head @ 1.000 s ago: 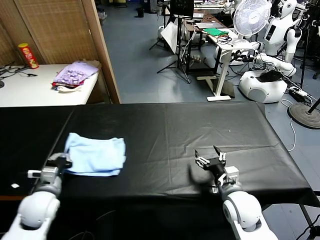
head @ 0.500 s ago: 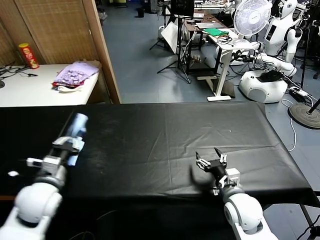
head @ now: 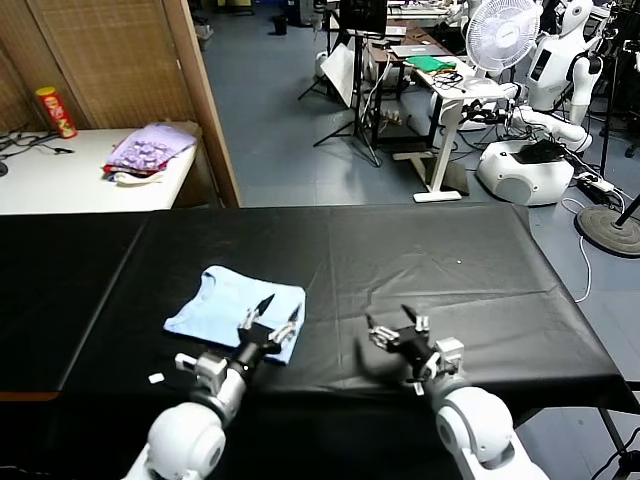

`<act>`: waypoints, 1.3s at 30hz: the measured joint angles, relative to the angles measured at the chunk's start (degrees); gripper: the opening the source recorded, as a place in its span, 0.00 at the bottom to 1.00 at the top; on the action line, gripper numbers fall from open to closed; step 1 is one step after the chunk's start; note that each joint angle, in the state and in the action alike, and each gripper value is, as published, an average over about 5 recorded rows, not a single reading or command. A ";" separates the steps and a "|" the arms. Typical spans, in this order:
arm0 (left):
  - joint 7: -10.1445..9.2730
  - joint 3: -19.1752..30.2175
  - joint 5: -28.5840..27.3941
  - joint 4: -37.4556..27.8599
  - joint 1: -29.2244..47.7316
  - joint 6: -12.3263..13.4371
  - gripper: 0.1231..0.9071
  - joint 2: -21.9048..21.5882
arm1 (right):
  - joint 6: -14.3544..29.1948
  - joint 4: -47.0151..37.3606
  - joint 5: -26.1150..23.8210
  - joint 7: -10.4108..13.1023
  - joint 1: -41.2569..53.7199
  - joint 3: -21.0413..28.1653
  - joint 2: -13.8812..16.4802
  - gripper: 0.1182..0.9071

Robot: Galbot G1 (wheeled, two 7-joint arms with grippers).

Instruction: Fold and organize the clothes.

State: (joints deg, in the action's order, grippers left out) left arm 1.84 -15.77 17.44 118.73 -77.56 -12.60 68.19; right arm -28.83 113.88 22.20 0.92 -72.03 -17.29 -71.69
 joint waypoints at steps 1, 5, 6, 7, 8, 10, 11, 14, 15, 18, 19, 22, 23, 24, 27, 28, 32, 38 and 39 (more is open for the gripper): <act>0.60 -0.07 0.51 0.42 -0.36 1.31 0.76 -0.04 | -0.49 -0.44 1.15 0.27 0.75 1.04 -0.15 0.86; 0.49 -1.23 1.93 2.23 -1.41 5.00 0.85 -0.46 | -1.44 -3.38 4.96 1.68 4.93 5.81 -1.70 0.86; 0.20 -1.70 2.00 2.61 -1.67 5.54 0.86 -0.58 | -1.52 -4.52 5.83 2.15 6.21 7.08 -2.31 0.86; -0.08 -2.19 1.99 2.93 -1.99 6.03 0.86 -0.67 | -1.58 -5.73 6.70 2.64 7.48 8.25 -2.95 0.86; -0.29 -2.70 1.93 3.21 -2.34 6.47 0.86 -0.72 | -1.63 -7.04 7.57 3.09 8.71 9.29 -3.61 0.86; -0.51 -3.66 1.67 3.61 -3.13 7.33 0.86 -0.68 | -1.67 -9.87 9.26 3.68 11.08 11.01 -4.96 0.86; -0.56 -4.12 1.47 3.71 -3.61 7.82 0.86 -0.59 | -1.66 -11.30 9.97 3.81 12.18 11.69 -5.65 0.86; -1.37 -5.48 0.96 3.74 -5.27 9.65 0.86 -0.19 | -1.50 -15.48 11.65 3.86 15.17 13.19 -7.79 0.84; -1.84 -5.93 0.91 3.71 -5.89 10.20 0.86 -0.02 | -1.37 -16.78 12.05 3.82 16.07 13.55 -8.47 0.82; -2.84 -7.21 1.03 3.65 -7.62 11.36 0.86 0.40 | -0.86 -20.19 12.53 3.55 18.36 14.31 -10.23 0.69; -2.87 -7.61 1.05 3.64 -8.15 11.58 0.86 0.49 | -0.65 -21.22 12.29 3.30 19.03 14.51 -10.69 0.62; -2.83 -8.94 1.07 3.59 -9.55 12.08 0.86 0.64 | 0.50 -23.86 10.27 1.79 20.72 15.15 -11.41 0.42; -2.83 -9.38 1.08 3.57 -9.93 12.17 0.86 0.68 | 1.17 -24.65 9.06 1.03 21.23 15.39 -11.44 0.35; -2.83 -9.77 1.08 3.53 -10.23 12.23 0.86 0.72 | 2.10 -25.42 7.42 0.14 21.73 15.65 -11.35 0.29; -3.04 -10.63 1.06 3.30 -10.69 12.29 0.86 0.75 | 5.73 -27.79 0.23 -2.65 23.30 16.49 -10.68 0.09; -3.33 -10.78 1.03 3.15 -10.71 12.29 0.86 0.72 | 7.40 -28.62 -3.02 -3.66 23.92 16.81 -10.27 0.05; -5.17 -10.96 0.98 2.23 -10.52 12.17 0.86 0.42 | 15.74 -30.91 -17.08 -7.66 26.05 17.64 -7.89 0.03; -5.69 -11.46 1.54 0.48 -10.57 11.82 0.86 -0.73 | 26.23 -29.92 -30.67 -11.03 25.39 16.61 -3.14 0.34; -5.60 -11.65 1.83 0.14 -10.61 11.80 0.86 -0.89 | 27.48 -29.14 -31.80 -11.15 24.75 16.24 -2.19 0.42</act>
State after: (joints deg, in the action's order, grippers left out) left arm -3.76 -27.42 19.27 118.88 -88.17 -0.80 67.30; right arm -1.34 84.74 -9.60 -10.23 -47.28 -1.05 -73.89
